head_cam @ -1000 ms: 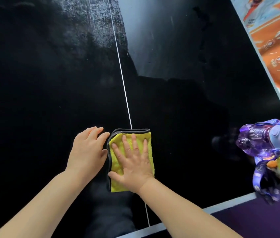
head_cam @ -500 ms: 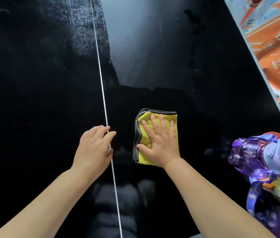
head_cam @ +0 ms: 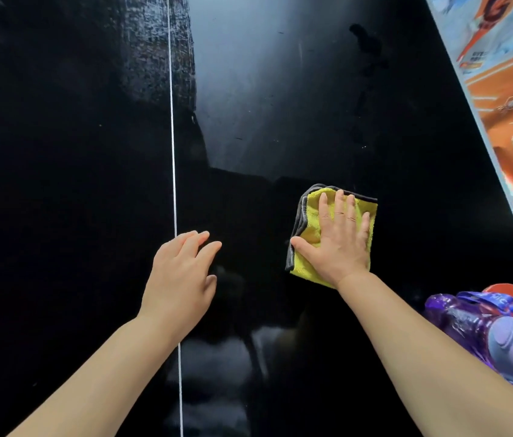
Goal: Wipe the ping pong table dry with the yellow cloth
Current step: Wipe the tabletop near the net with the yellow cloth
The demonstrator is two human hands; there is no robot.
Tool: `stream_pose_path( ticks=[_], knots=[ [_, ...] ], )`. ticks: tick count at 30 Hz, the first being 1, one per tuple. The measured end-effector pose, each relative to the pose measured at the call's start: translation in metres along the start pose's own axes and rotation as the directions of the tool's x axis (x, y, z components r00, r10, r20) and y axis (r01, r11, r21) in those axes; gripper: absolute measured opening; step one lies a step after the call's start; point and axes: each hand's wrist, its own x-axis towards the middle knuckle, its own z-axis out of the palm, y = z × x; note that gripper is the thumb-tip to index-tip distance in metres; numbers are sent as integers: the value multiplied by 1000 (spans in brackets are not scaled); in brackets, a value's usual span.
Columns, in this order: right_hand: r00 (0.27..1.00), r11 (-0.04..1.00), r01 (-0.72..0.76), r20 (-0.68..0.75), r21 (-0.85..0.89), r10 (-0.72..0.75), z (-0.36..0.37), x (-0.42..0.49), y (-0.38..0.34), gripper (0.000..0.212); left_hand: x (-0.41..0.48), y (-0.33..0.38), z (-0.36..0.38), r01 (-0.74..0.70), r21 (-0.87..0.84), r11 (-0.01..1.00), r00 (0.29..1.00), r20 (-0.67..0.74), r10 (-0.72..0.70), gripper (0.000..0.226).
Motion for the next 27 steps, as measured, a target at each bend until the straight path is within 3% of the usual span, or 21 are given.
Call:
stream_pose_path(
  ticks=[14,27],
  knots=[
    [936,931,347,-25,-110,-352,-13,7,-216,98,-88,-121,-47,236,-2,972,971,-50,-236,56],
    [763,753,639,9,-155,-646,6,-83,-517,99,-251,-298,-114,555,-11,832,828,-89,-553,62]
  ],
)
